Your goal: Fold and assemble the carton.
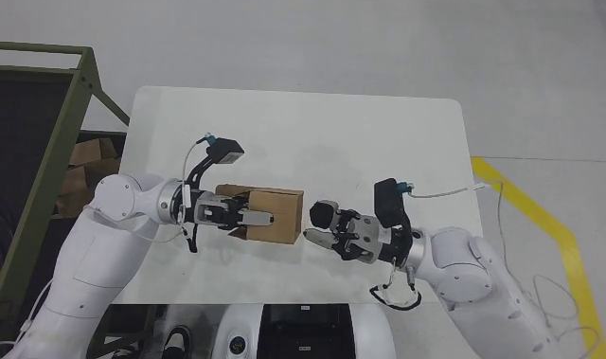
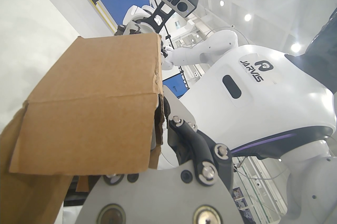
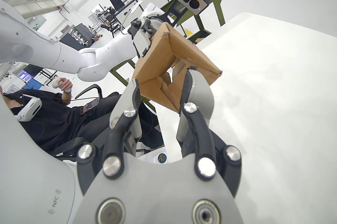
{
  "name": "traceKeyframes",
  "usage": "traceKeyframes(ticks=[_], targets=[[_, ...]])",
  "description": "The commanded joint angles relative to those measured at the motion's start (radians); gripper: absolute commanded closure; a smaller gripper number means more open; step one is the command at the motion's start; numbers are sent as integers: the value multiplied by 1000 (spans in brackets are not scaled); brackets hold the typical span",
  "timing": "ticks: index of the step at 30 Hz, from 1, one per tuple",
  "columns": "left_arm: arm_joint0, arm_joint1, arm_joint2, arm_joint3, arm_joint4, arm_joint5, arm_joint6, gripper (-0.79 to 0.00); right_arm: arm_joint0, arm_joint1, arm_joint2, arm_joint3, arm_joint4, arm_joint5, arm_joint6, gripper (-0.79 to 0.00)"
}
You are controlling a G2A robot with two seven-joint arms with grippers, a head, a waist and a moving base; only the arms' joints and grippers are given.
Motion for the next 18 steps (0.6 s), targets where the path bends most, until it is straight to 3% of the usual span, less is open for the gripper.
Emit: traceKeyframes(ticks=[1, 13, 14, 16, 18], targets=[[-2, 0, 1, 0, 2, 3, 2, 0, -4, 1, 6, 0, 1, -5, -3, -308], [-43, 3, -9, -34, 71, 27, -4, 0, -99, 17, 104, -45, -100, -89, -94, -391], [-48, 3, -6, -41, 88, 28, -2, 0, -113, 19, 116, -50, -106, -96, -105, -459], [-60, 3, 5, -53, 108, 29, -3, 0, -140, 22, 139, -59, -115, -103, -122, -754], [-72, 3, 10, -60, 139, 26, 2, 0, -165, 25, 155, -74, -126, -102, -130, -785]])
